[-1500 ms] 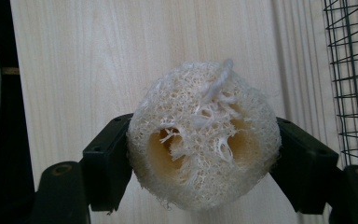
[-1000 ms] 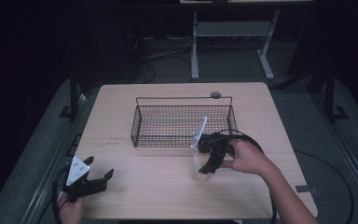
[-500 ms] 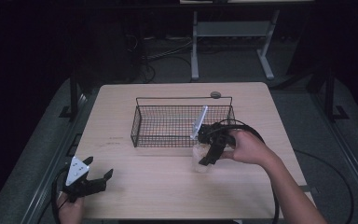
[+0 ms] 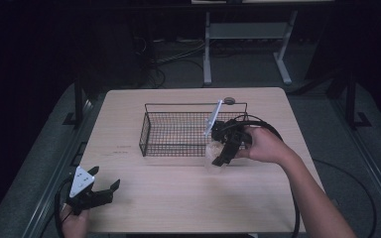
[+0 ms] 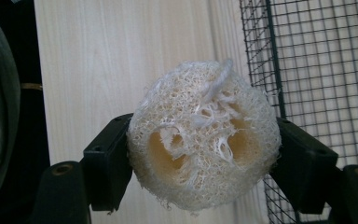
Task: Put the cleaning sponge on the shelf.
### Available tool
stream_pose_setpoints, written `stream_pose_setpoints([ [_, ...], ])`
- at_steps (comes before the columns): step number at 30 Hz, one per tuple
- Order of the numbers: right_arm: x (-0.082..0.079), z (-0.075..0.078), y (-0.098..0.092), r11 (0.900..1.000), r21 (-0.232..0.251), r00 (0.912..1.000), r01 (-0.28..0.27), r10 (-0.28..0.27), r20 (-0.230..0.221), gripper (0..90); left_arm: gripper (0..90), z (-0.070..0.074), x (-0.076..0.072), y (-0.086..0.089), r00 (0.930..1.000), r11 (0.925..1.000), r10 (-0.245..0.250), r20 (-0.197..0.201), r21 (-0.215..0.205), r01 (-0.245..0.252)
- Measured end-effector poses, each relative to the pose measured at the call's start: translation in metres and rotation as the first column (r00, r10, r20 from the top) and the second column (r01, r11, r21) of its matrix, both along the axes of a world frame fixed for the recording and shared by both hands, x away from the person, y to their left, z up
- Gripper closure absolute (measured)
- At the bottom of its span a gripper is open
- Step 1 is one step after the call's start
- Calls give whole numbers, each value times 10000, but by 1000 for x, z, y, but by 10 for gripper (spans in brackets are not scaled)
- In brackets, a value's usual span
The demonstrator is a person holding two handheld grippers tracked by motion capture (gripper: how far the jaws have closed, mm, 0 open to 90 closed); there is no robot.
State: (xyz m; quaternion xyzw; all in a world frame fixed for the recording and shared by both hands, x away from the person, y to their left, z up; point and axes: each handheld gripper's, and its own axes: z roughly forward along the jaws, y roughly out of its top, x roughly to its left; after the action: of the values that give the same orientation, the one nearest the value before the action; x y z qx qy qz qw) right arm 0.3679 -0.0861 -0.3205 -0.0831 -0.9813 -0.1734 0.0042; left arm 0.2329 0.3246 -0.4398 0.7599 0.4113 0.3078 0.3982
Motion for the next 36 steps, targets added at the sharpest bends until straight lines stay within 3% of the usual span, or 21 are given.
stream_pose_setpoints([
  [12, 18, 22, -3, 9993, 336, 9999, 169, -170, 6, 274, 137, 0, 0, 0, 10000, 10000, 0, 2, -10, 0],
  [23, 39, 36, 0, 9989, 281, 9991, 374, -380, 199, 274, 137, 0, 0, 1, 10000, 10000, 15, 27, -35, -15],
  [30, 53, 35, 5, 9986, 134, 9985, 511, -513, 200, 274, 137, 0, 0, 0, 10000, 10000, -10, 16, -46, 10],
  [36, 65, 31, 3, 9965, 297, 9969, 786, -788, 45, 274, 137, 0, 0, 0, 10000, 10000, -14, 20, -42, 14],
])
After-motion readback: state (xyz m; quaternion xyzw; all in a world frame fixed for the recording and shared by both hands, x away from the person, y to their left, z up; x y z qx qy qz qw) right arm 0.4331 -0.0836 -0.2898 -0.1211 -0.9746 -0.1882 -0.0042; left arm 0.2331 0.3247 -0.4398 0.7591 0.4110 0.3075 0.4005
